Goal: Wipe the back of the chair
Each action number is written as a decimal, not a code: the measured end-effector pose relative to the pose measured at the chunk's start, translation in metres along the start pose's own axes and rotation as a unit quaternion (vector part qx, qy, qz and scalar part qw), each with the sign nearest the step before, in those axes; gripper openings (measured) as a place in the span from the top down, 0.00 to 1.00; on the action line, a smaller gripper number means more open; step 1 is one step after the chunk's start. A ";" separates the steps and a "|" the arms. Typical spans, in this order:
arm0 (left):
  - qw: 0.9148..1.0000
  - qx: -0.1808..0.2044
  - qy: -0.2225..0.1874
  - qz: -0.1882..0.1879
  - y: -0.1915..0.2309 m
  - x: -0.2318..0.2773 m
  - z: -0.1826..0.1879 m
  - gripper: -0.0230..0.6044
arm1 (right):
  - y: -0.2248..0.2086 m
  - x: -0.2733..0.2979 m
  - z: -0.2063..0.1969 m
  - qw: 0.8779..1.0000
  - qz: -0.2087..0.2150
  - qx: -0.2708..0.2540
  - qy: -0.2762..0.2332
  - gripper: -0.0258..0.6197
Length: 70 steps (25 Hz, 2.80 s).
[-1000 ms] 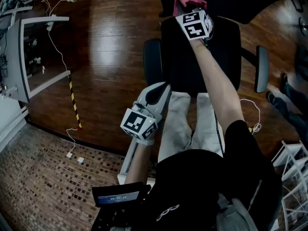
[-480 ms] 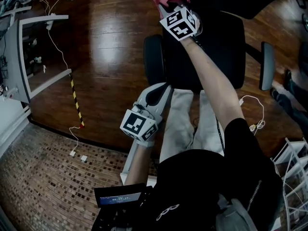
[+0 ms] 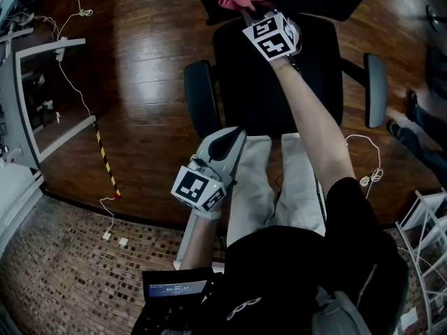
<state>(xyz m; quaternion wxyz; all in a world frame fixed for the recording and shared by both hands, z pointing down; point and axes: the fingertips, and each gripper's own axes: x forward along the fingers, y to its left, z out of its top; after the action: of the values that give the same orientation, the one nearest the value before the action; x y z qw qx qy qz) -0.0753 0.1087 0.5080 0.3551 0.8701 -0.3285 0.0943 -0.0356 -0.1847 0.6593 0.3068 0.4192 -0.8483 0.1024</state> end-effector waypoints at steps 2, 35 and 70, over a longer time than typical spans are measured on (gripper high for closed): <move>1.000 0.002 0.005 -0.003 -0.004 0.008 -0.003 0.97 | -0.017 -0.009 -0.011 1.000 -0.010 0.005 0.002 0.90; 0.999 0.016 0.027 -0.044 -0.053 0.074 -0.016 0.97 | -0.219 -0.143 -0.145 0.952 -0.242 0.184 0.036 0.90; 0.999 -0.028 -0.034 0.031 0.034 -0.029 -0.017 0.97 | 0.062 0.030 -0.001 1.000 -0.007 0.004 0.009 0.90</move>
<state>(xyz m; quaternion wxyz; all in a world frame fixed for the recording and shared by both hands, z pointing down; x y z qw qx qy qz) -0.1180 0.1170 0.5274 0.3645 0.8522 -0.3694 0.0663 -0.0970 -0.1642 0.6836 0.3134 0.4254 -0.8422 0.1071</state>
